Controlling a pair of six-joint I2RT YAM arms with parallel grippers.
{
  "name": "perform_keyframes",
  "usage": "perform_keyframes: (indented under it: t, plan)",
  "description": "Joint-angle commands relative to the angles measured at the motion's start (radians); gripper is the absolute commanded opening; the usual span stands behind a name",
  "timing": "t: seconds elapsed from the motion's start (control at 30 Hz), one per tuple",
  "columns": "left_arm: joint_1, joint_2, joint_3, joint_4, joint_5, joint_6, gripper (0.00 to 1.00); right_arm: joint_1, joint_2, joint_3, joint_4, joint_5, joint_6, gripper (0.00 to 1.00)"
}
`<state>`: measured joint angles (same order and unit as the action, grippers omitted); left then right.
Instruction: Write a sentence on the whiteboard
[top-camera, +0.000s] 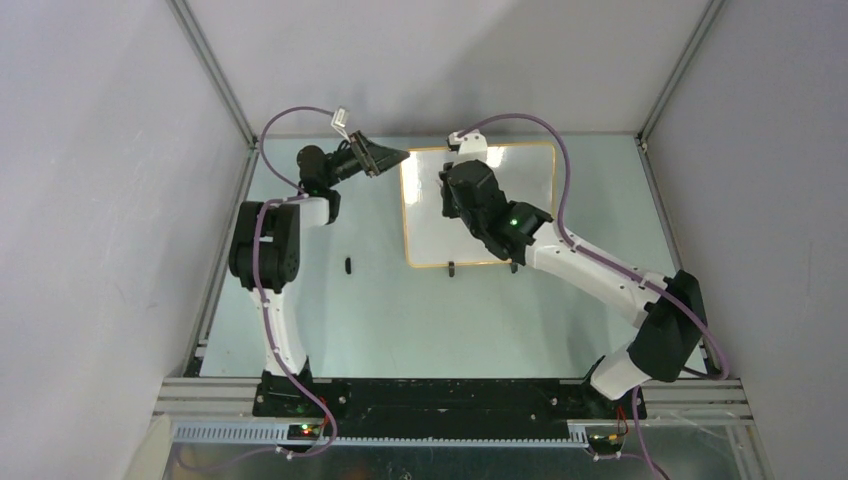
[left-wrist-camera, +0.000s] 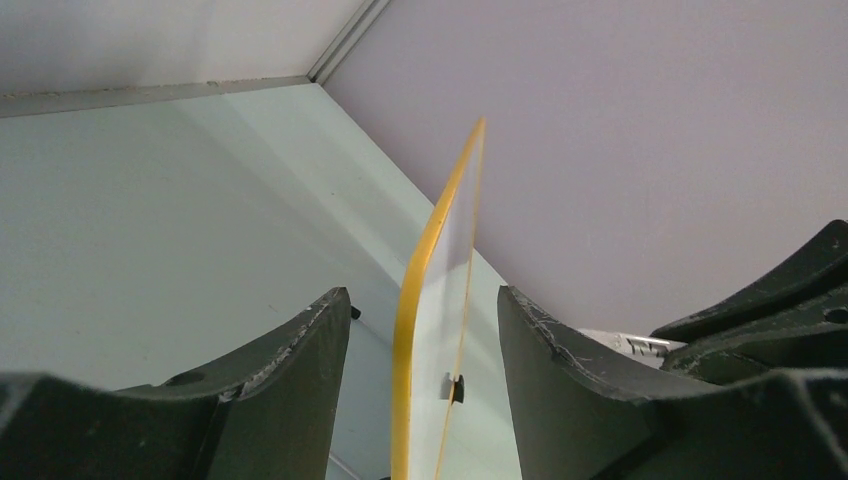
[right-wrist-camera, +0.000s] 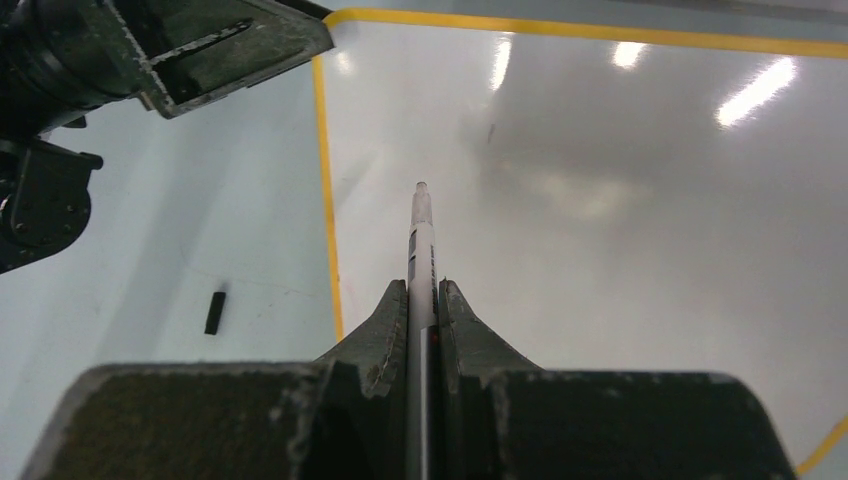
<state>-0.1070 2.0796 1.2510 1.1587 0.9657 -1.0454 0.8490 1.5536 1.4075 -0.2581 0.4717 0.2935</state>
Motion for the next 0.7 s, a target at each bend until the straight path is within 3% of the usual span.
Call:
perform_keyframes:
  t: [0.0,0.43,0.67]
  plan:
    - [-0.006,-0.045,-0.014,0.040,0.018,0.014,0.62,0.000,-0.073,-0.040,0.095,0.064,-0.012,0.00]
    - [-0.023,-0.060,0.001,-0.086,0.024,0.102,0.55,-0.001,-0.069,-0.044,0.088,0.064,-0.004,0.00]
    - [-0.026,-0.056,0.001,-0.050,0.037,0.081,0.55,0.000,-0.069,-0.044,0.082,0.076,-0.005,0.00]
